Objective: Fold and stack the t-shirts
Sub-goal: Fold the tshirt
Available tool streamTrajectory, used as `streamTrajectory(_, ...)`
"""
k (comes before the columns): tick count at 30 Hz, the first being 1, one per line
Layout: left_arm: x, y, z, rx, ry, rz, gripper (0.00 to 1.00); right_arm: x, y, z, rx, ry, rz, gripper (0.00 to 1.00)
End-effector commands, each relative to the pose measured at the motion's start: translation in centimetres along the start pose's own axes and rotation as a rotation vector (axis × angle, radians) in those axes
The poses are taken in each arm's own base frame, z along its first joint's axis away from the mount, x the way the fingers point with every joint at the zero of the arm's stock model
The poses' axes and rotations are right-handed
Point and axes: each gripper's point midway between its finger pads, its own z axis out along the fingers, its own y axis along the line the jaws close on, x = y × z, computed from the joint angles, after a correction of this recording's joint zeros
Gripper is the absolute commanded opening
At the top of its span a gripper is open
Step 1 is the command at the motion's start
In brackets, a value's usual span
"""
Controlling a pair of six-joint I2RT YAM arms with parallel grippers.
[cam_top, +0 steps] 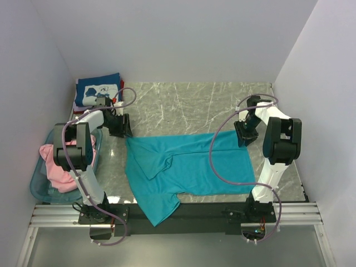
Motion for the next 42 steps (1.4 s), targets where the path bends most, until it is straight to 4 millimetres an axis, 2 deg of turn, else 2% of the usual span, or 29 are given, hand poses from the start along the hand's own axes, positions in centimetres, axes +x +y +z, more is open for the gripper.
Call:
streamTrajectory(1, 0.5, 0.1, 1.0, -0.005, 0.020, 0.010, 0.59, -0.3, -0.3, -0.7, 0.014, -0.027, 0.022, 0.45)
streamTrajectory(5, 0.8, 0.2, 1.4, 0.002, 0.029, 0.000, 0.57, 0.1, -0.7, -0.7, 0.019, -0.021, 0.037, 0.41)
streamTrajectory(11, 1.1, 0.0, 1.6, 0.011, 0.039, 0.003, 0.57, 0.8, -2.0, -0.3, 0.042, -0.014, 0.074, 0.42)
streamTrajectory(21, 2.4, -0.7, 1.8, 0.051, 0.076, 0.007, 0.38, 0.5, -0.7, -0.5, -0.036, -0.026, 0.075, 0.35)
streamTrajectory(29, 2.5, -0.5, 2.1, 0.052, 0.085, -0.002, 0.27, 0.5, -0.6, -0.6, -0.038, -0.027, 0.077, 0.20)
streamTrajectory(30, 2.5, -0.6, 2.1, 0.054, 0.084, 0.000, 0.26, 0.5, -0.7, -0.6, -0.034, -0.025, 0.077, 0.21)
streamTrajectory(33, 2.8, -0.6, 2.3, 0.056, 0.091, -0.005, 0.27, 0.2, -1.2, -0.7, -0.008, -0.035, 0.088, 0.35)
streamTrajectory(38, 2.9, -0.7, 2.2, 0.059, 0.092, -0.003, 0.27, -0.9, -1.5, -0.7, -0.004, -0.050, 0.098, 0.36)
streamTrajectory(42, 2.9, -0.6, 2.2, 0.057, 0.092, -0.001, 0.26, -1.3, -1.4, -0.7, -0.014, -0.057, 0.102, 0.32)
